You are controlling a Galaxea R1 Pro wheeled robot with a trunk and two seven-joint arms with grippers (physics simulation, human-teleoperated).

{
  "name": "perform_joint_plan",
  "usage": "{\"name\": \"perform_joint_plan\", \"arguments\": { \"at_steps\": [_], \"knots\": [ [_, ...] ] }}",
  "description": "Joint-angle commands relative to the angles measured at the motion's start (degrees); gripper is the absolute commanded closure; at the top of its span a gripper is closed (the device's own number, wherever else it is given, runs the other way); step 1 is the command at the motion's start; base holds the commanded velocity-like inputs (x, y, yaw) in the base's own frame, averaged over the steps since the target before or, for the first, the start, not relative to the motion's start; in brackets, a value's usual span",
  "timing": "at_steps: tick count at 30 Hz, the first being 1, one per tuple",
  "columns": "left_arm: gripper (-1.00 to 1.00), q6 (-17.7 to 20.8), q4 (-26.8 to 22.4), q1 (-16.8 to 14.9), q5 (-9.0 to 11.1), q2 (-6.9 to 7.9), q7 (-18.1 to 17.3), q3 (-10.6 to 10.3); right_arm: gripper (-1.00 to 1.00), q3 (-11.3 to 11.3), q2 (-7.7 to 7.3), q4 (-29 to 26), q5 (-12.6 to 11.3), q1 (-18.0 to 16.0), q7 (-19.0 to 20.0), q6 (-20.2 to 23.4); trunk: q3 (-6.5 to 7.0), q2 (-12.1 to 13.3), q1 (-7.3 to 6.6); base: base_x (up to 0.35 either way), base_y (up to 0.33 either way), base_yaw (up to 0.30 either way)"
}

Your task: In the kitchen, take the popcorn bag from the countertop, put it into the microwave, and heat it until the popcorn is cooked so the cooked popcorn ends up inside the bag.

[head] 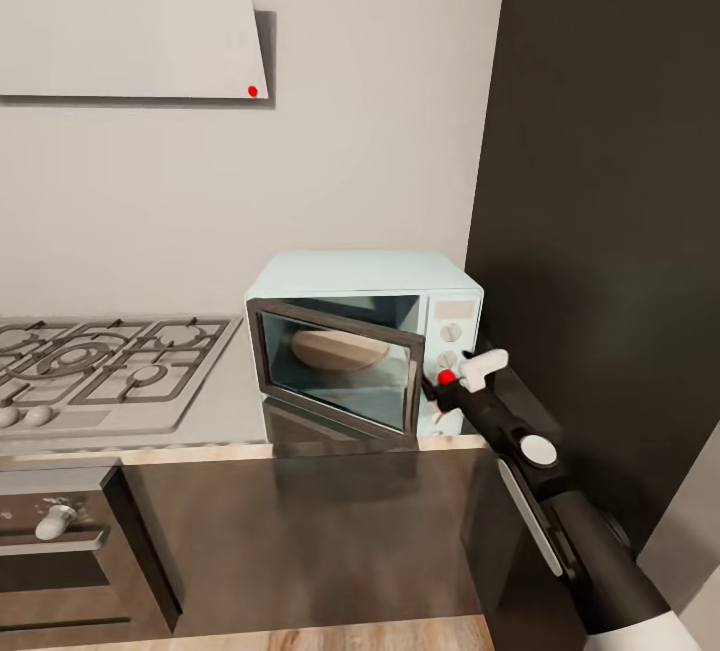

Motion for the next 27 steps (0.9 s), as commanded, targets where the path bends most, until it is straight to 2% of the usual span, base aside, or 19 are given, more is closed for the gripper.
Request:
{"name": "perform_joint_plan", "arguments": {
  "at_steps": [1, 6, 16, 23, 27],
  "knots": [
    [-1.00, -0.1, -0.1, 0.0, 0.0, 0.00, 0.1, 0.0, -1.00, 0.0, -0.28, -0.1, 0.0, 0.0, 1.1, 0.3, -0.05, 0.0, 0.00, 0.000, 0.000, 0.000],
    [-1.00, -0.1, -0.1, 0.0, 0.0, 0.00, 0.1, 0.0, -1.00, 0.0, -0.93, 0.0, 0.0, 0.0, 4.5, 0.4, -0.05, 0.0, 0.00, 0.000, 0.000, 0.000],
    [-1.00, -0.1, -0.1, 0.0, 0.0, 0.00, 0.1, 0.0, -1.00, 0.3, -0.99, 0.5, -0.2, 0.1, 6.4, 0.5, -0.05, 0.0, 0.00, 0.000, 0.000, 0.000],
    [-1.00, -0.1, -0.1, 0.0, 0.0, 0.00, 0.1, 0.0, -1.00, 0.2, -1.00, 0.5, -0.2, 0.1, 15.3, 1.1, -0.05, 0.0, 0.00, 0.000, 0.000, 0.000],
    [-1.00, -0.1, -0.1, 0.0, 0.0, 0.00, 0.1, 0.0, -1.00, 0.3, -1.00, 0.6, -0.2, 0.3, 16.6, 1.2, -0.05, 0.0, 0.00, 0.000, 0.000, 0.000]
  ]
}}
